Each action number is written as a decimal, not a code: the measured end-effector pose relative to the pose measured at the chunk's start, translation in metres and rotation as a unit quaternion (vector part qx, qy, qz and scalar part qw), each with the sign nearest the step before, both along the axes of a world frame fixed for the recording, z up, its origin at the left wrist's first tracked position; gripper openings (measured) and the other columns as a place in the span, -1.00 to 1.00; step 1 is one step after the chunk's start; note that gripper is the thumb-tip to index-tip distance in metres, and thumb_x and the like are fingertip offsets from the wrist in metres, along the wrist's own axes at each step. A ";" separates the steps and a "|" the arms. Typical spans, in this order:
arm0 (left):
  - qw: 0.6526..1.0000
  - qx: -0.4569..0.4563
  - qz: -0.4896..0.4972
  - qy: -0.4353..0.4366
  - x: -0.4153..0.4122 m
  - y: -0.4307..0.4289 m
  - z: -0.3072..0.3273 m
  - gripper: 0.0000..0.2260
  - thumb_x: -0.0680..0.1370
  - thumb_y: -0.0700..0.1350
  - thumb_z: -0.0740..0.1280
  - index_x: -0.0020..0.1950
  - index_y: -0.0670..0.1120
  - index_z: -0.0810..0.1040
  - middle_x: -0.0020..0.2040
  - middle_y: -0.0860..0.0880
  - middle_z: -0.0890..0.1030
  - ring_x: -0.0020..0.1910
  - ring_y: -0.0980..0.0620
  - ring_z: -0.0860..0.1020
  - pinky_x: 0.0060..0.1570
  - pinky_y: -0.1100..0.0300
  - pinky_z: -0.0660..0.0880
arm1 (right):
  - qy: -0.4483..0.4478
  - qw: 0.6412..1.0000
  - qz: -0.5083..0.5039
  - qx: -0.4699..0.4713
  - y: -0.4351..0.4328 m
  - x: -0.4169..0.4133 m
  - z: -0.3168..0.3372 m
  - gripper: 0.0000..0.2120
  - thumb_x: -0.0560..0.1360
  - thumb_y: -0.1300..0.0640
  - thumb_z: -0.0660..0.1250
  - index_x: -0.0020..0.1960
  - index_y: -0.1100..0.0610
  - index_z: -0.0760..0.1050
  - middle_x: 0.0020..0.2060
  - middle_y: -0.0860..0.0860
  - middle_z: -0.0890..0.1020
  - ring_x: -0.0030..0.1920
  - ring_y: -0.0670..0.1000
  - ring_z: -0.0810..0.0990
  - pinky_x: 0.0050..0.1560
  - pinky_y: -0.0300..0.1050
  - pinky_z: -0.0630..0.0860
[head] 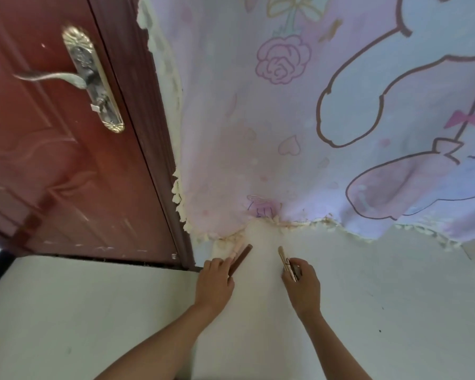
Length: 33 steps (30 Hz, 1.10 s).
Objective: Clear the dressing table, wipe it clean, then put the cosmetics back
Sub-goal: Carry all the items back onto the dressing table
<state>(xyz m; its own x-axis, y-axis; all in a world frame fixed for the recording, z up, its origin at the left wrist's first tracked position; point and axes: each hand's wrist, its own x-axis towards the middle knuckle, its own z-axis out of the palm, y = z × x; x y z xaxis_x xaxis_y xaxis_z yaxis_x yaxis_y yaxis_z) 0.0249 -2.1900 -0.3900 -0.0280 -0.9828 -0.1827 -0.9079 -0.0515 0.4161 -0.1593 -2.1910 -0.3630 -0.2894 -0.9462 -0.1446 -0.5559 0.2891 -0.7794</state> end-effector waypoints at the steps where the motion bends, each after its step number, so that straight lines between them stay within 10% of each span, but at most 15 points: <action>1: 1.000 0.003 0.006 0.013 0.001 0.002 0.000 -0.60 0.57 -0.11 0.14 0.42 -0.04 0.25 0.23 -0.04 0.39 0.21 -0.01 0.33 0.16 0.21 0.35 | 0.001 1.000 0.001 0.002 0.003 0.002 -0.002 -0.74 0.42 0.31 0.31 0.09 0.16 0.49 -0.08 0.04 0.49 -0.12 0.00 0.45 -0.14 -0.21 0.29; 13: 0.991 0.038 0.105 0.078 -0.023 -0.009 0.011 -0.69 0.57 -0.06 0.17 0.29 -0.10 0.33 0.15 -0.08 0.43 0.06 -0.04 0.50 -0.01 0.18 0.43 | 0.034 0.999 0.016 0.032 -0.002 0.029 -0.013 -0.76 0.45 0.24 0.27 0.11 0.15 0.47 -0.12 0.01 0.44 -0.27 -0.09 0.42 -0.25 -0.24 0.30; 33: 0.981 0.062 0.145 0.112 -0.019 -0.032 0.017 -0.71 0.55 -0.04 0.23 0.22 -0.15 0.38 0.17 -0.11 0.41 0.08 -0.09 0.50 -0.03 0.20 0.39 | 0.169 0.965 0.195 0.036 -0.083 0.030 -0.008 -0.56 0.51 0.22 0.16 0.39 0.11 0.27 0.29 0.06 0.41 0.20 0.07 0.47 0.10 -0.14 0.38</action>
